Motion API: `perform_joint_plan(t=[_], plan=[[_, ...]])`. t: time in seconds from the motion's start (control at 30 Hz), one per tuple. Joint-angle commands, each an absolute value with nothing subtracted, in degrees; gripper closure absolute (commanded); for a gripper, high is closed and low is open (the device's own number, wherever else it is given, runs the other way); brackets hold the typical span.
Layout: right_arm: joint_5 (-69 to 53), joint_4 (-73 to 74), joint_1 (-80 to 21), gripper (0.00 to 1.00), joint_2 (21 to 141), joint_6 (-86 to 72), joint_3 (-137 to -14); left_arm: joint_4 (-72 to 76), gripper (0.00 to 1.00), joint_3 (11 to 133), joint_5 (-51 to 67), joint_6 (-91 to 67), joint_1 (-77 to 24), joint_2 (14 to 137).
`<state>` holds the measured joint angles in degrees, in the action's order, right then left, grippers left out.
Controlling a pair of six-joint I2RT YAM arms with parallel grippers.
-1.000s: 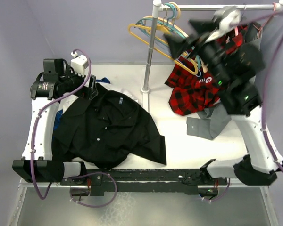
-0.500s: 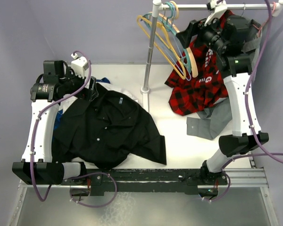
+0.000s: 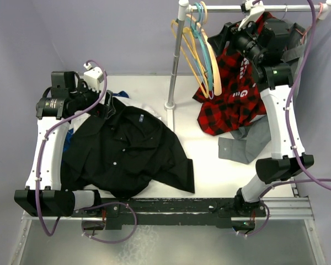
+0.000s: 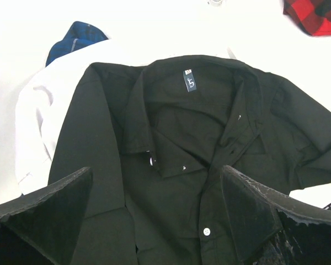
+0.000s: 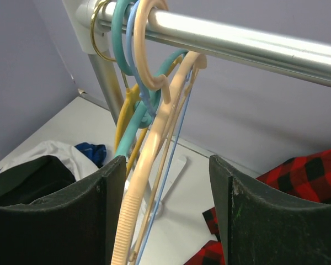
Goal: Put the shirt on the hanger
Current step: Pick up the hanger from the clothesline.
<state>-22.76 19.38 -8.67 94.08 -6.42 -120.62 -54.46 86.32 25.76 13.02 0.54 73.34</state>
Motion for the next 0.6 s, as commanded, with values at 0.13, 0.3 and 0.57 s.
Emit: perform_joint_plan(t=[0.13, 0.3, 0.57], plan=[[-22.7, 17.0, -8.7, 0.37, 96.1, -7.7, -122.4, -52.2, 0.01, 85.9, 26.6, 13.3, 0.2, 71.8], [-23.9, 16.8, -8.7, 0.37, 97.3, -9.0, -122.8, -52.1, 0.01, 85.8, 26.7, 13.3, 0.2, 71.8], [-24.9, 14.7, -8.7, 0.40, 97.6, -11.7, -121.7, -52.0, 0.01, 85.8, 26.7, 13.3, 0.2, 71.9]])
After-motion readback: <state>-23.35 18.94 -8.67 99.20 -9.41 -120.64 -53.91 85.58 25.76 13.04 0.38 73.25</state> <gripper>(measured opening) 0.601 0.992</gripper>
